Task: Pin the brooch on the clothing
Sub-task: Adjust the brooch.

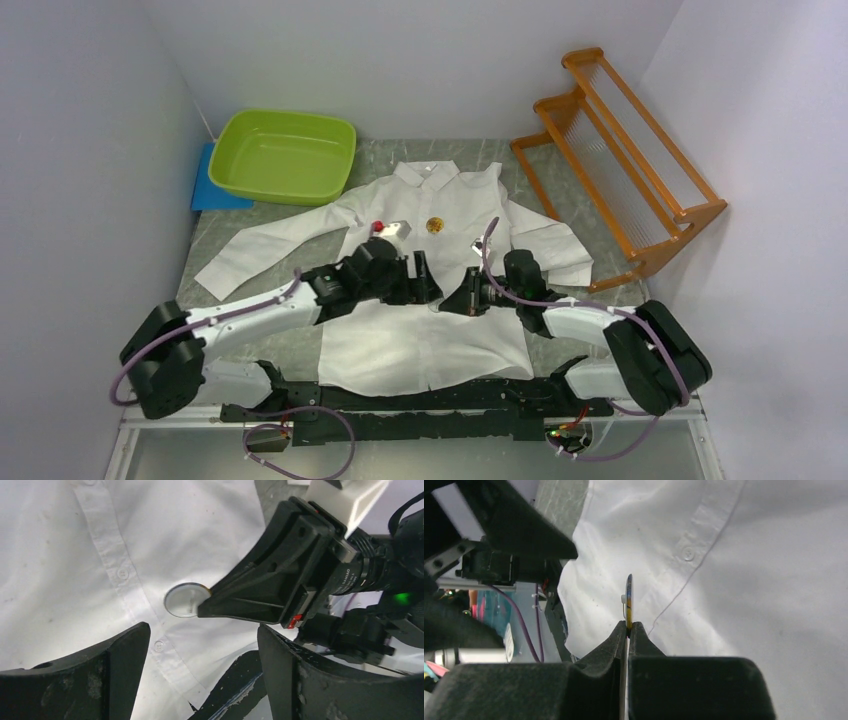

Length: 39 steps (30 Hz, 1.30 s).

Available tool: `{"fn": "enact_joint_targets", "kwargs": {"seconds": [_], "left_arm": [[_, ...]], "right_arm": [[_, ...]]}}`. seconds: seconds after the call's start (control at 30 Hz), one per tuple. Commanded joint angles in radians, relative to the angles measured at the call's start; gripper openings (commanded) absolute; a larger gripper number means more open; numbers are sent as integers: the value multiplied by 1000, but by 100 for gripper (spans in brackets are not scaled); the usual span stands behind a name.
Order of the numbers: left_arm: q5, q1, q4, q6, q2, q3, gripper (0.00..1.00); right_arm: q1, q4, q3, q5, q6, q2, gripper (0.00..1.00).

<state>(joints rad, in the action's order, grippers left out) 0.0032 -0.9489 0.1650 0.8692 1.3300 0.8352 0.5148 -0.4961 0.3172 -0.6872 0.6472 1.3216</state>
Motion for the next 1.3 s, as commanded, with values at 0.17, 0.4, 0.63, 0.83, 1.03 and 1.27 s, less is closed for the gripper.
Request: {"fn": "enact_joint_targets", "kwargs": {"seconds": [0.17, 0.4, 0.63, 0.83, 1.03, 1.27], "left_arm": [[404, 232, -474, 92, -229, -320, 78], [572, 268, -745, 123, -281, -437, 67], [706, 265, -962, 139, -221, -437, 46], [705, 240, -841, 70, -197, -372, 44], [666, 211, -766, 32, -212, -368, 32], [693, 175, -875, 53, -134, -363, 19]], "right_arm": [[-4, -19, 3, -98, -87, -209, 0], [-2, -59, 17, -228, -65, -315, 0], [-1, -120, 26, -281, 9, -350, 0], [-1, -114, 27, -272, 24, -379, 0], [-1, -104, 28, -272, 21, -382, 0], [-1, -125, 28, -275, 39, -369, 0]]}}
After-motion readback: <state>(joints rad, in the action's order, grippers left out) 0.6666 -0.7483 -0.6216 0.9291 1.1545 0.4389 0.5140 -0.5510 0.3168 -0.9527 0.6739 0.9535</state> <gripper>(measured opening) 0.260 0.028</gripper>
